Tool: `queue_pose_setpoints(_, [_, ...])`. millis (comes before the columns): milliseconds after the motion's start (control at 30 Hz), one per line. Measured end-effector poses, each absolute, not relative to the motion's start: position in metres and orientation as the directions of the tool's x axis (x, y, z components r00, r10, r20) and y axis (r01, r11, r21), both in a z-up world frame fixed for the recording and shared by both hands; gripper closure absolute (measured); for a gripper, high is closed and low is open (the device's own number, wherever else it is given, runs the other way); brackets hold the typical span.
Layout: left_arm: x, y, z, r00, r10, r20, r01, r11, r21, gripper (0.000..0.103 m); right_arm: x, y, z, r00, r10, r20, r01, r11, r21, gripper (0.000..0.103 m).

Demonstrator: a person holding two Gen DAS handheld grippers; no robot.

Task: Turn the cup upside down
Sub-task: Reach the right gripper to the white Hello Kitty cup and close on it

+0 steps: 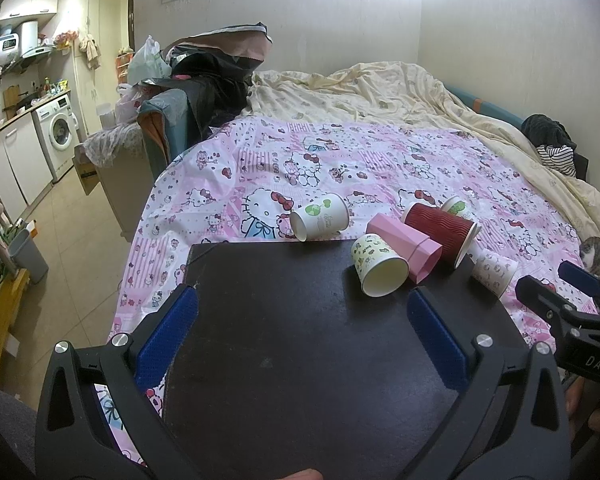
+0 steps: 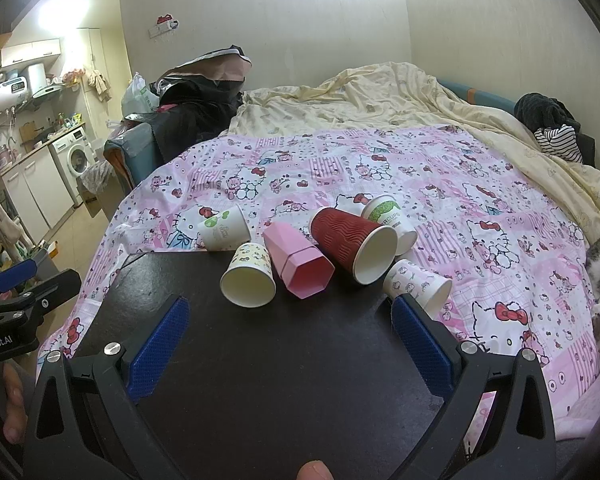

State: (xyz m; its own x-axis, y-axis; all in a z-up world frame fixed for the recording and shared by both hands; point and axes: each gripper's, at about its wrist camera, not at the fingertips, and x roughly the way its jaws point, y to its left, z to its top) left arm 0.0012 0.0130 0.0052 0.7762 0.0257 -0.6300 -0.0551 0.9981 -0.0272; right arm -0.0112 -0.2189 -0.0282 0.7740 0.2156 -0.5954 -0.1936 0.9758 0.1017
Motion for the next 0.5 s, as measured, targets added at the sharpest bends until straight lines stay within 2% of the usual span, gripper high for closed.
queue_pose_setpoints(267, [0.004, 0.016, -0.001, 0.754, 0.035, -0.656, -0.074, 0.997, -0.032, 0.000, -0.001, -0.238, -0.022, 0.725, 0.251, -0.641, -0.197, 0.968, 0.156, 0.000])
queue_pose_setpoints(500, [0.012, 0.021, -0.005, 0.722, 0.053, -0.689, -0.103, 0.994, -0.032, 0.000, 0.061, -0.276, -0.030, 0.557, 0.189, -0.808, -0.215, 0.973, 0.080, 0.000])
